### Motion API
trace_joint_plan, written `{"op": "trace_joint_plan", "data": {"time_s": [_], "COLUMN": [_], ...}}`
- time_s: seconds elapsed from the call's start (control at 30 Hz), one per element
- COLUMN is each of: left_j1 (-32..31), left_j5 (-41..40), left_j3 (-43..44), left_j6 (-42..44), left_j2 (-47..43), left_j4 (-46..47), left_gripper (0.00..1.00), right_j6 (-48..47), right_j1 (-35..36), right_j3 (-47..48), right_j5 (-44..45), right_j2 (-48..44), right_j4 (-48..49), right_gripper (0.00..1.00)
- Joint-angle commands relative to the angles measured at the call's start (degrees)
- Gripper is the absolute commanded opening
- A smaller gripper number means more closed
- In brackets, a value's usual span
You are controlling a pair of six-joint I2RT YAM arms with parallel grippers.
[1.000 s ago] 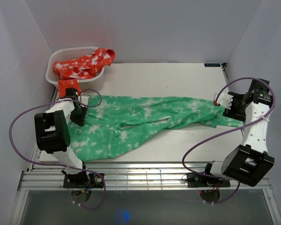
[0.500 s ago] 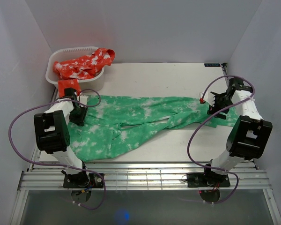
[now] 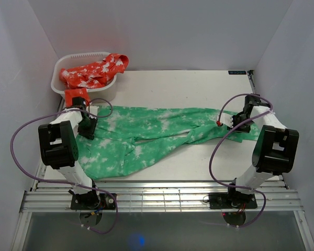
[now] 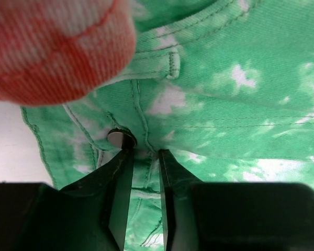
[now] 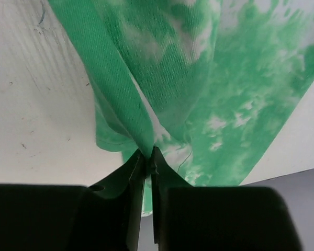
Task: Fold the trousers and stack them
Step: Flatten the trousers out
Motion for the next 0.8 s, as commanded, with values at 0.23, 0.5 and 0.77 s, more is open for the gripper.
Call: {"op": "trace_joint_plan", "data": {"time_s": [0.23,0.5,0.77], "left_j1": [1.4,3.33,3.6], "left_j5": [0.23,-1.62,-1.1], "left_j3": [0.5,2.69,7.17], "left_j6": [-1.41,-2.73,-2.73], "left_j2": [4.39,7.73,10.71], "left_j4": [3.93,4.37,3.94], "left_gripper": [0.0,0.0,0.0], "right_j6": [-1.13,-14.75,-23.46], "right_j1": [-4.93,-17.76,-26.56], "right_j3": [13.04,6.76,-12.07], "right_j5": [-2.24,-0.51,7.59], "right_j2": [-7.35,-18.93,-27.12], "right_j4": [-7.97,-21.14,-24.77], "right_gripper": [0.08,0.08,0.08]}}
